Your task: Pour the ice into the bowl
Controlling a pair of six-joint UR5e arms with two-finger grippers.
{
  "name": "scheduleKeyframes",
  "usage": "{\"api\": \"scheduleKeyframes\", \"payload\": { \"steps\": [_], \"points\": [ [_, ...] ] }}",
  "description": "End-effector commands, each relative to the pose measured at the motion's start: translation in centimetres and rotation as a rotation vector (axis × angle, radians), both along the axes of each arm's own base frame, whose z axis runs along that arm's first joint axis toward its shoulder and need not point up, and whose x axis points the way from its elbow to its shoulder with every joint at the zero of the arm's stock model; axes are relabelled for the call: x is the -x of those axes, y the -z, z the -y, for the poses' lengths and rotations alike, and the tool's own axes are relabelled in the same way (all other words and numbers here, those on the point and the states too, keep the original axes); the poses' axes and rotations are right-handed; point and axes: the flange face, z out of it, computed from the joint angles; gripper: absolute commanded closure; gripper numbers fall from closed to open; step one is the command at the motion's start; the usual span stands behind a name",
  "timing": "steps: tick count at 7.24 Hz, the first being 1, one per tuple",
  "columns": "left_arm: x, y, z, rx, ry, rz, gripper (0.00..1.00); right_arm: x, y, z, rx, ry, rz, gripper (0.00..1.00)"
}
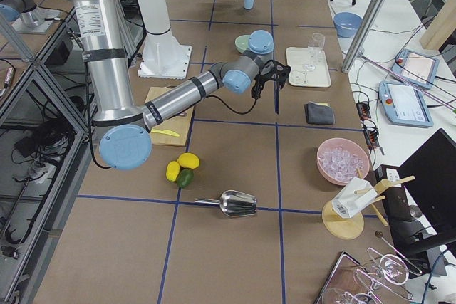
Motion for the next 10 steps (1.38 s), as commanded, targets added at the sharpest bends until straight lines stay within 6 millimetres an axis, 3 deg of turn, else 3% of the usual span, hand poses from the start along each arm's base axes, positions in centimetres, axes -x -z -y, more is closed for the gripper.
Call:
{"api": "scheduleKeyframes", "payload": {
  "steps": [1, 3, 6, 8, 10],
  "points": [
    [-0.8, -0.6, 1.3, -0.025, 0.092, 0.002, 0.01, 0.0, 0.2, 0.0, -0.005, -0.001, 0.002, 0.00],
    [-0.3, -1.0, 1.1, -0.065, 0.137, -0.031, 0.01, 0.0, 0.2, 0.0, -0.006, -0.001, 0.002, 0.00],
    [-2.7, -0.1, 0.8, -0.105, 0.165, -0.039, 0.01, 0.0, 0.4, 0.0, -0.007, -0.001, 0.005, 0.00],
    [-3.1, -3.2, 0.6, -0.126, 0.340, 0.014, 0.01, 0.0, 0.6, 0.0, -0.011, -0.001, 0.007, 0.00],
    [-5.8, -2.2, 0.6, -0.122, 0.366, -0.045, 0.01, -0.1, 0.5, 0.0, -0.008, -0.002, 0.006, 0.00]
  ]
}}
